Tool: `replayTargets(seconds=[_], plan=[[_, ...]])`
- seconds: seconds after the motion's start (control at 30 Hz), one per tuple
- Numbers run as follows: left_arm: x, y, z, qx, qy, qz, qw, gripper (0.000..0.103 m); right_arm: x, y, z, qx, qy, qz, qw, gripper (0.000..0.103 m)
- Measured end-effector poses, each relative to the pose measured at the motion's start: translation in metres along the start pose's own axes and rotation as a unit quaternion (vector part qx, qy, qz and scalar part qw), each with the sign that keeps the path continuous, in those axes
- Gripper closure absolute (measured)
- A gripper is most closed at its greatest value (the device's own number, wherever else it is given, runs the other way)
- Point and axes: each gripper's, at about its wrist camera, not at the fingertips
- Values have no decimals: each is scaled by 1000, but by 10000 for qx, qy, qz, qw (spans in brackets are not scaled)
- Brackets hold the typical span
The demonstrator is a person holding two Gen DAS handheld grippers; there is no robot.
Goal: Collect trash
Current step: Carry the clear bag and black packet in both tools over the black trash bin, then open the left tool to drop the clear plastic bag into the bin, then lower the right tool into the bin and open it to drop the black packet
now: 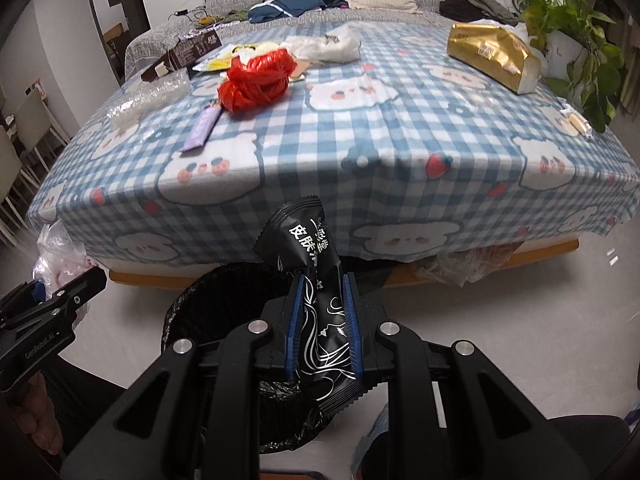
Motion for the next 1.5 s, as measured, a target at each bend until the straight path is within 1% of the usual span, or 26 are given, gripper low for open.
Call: replayTargets(seconds=[0.1,0.3,0.53,0.67,0.93,1.13,1.23,1.33,1.4,1.47,1.5], plan=[[14,4,-2,-13,6,159,9999,45,11,3,-3,18,8,112,9999,84],[36,10,-5,-59,65,313,9995,45,34,7,-7,70,6,317,9995,84],[66,20,-5,-83,-27,416,9991,45,60,14,-13,59,55,484,9988,84],[89,28,-9,-84,-21,600,9982,45,73,19,-22,148,94,626,9979,84],[116,39,-33,9,116,806,9967,45,87,28,-33,199,210,750,9968,84],[125,46,-50,69,191,920,9956,44,88,31,-45,283,264,747,9965,84],[127,47,-59,138,213,893,9957,44,87,32,-48,290,270,730,9965,84],[125,47,-64,185,239,836,9960,42,86,31,-49,294,271,717,9966,84],[126,47,-68,234,218,794,9963,37,86,31,-50,295,270,709,9967,84],[121,47,-67,242,189,715,9970,28,85,31,-49,288,268,697,9968,84],[120,47,-68,241,196,696,9971,27,82,29,-45,280,274,695,9968,84]])
Point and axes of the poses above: each gripper's, at about its wrist camera, not at the fingertips, and x roughly the way its jaws point, z to its left, y to its underside, and after that the axes turned 4 degrees about -z, right-handed
